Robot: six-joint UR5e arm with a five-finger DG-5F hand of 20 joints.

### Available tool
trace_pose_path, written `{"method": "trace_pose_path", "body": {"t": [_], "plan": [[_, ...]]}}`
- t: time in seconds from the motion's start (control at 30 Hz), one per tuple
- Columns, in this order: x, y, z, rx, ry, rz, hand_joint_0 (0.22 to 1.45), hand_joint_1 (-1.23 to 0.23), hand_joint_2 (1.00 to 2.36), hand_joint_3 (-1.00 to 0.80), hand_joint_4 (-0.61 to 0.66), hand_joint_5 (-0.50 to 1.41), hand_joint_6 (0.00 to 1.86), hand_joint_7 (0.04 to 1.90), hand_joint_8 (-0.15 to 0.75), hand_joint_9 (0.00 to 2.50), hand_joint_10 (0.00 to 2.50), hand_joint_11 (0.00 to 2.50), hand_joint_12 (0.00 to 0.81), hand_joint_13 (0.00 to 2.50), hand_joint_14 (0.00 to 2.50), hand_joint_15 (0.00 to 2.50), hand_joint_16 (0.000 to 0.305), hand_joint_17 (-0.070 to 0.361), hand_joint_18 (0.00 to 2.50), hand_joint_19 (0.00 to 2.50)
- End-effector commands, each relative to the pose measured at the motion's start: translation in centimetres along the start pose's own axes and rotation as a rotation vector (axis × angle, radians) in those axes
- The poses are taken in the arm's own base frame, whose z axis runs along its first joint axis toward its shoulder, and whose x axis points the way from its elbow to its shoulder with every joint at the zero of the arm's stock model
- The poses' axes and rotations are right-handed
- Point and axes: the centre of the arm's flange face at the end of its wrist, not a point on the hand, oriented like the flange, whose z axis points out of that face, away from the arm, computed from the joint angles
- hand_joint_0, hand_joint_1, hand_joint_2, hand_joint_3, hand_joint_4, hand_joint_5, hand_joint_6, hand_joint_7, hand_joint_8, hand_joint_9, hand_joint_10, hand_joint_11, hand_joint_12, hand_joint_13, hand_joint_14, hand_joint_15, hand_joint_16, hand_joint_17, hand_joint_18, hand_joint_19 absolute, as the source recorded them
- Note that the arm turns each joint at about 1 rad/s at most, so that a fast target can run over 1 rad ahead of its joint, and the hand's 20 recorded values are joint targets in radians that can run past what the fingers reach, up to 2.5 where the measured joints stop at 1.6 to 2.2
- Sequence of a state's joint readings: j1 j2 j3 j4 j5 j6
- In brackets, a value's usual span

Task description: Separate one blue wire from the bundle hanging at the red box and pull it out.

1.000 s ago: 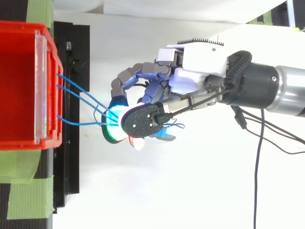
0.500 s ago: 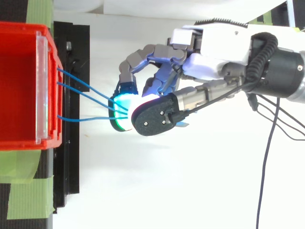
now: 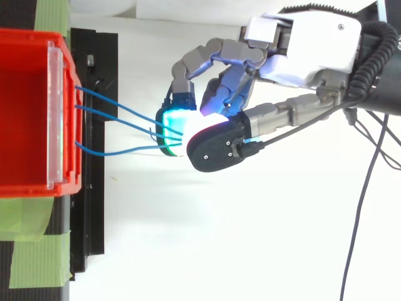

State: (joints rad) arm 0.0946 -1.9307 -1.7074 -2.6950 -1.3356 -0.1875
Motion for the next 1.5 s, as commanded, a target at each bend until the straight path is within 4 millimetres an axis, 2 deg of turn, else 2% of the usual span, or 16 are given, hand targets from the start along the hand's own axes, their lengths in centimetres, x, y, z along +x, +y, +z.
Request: {"method": "trace_pose_path", "body": {"t": [0.0, 0.37, 0.6, 1.47], "plan": [[-0.3, 0.5, -0.1, -0.008, -0.002, -0.001, 0.68, -0.71, 1.02, -0.24, 0.23, -0.23, 0.84, 1.02, 0.420, 1.12, 0.02, 0.84, 0.316, 1.48, 0.02, 1.67, 0.053, 0.119, 0.71, 0.78], [-1.0, 2.3, -0.8, -0.029, -0.009, -0.070, 0.70, -0.78, 1.02, -0.23, 0.23, -0.23, 0.84, 1.02, 0.415, 1.11, 0.02, 0.85, 0.308, 1.48, 0.06, 1.67, 0.053, 0.119, 0.71, 0.79], [-1.0, 2.3, -0.8, -0.029, -0.008, -0.120, 0.72, -0.81, 1.03, -0.22, 0.23, -0.24, 0.85, 1.04, 0.403, 1.09, 0.02, 0.85, 0.300, 1.47, 0.09, 1.66, 0.052, 0.118, 0.71, 0.77], [-1.0, 2.3, -0.8, -0.028, -0.013, -0.121, 0.73, -0.93, 1.02, -0.32, 0.25, -0.26, 0.86, 1.08, 0.356, 0.92, 0.02, 0.92, 0.303, 1.42, 0.12, 1.65, 0.053, 0.118, 0.69, 0.75]]}}
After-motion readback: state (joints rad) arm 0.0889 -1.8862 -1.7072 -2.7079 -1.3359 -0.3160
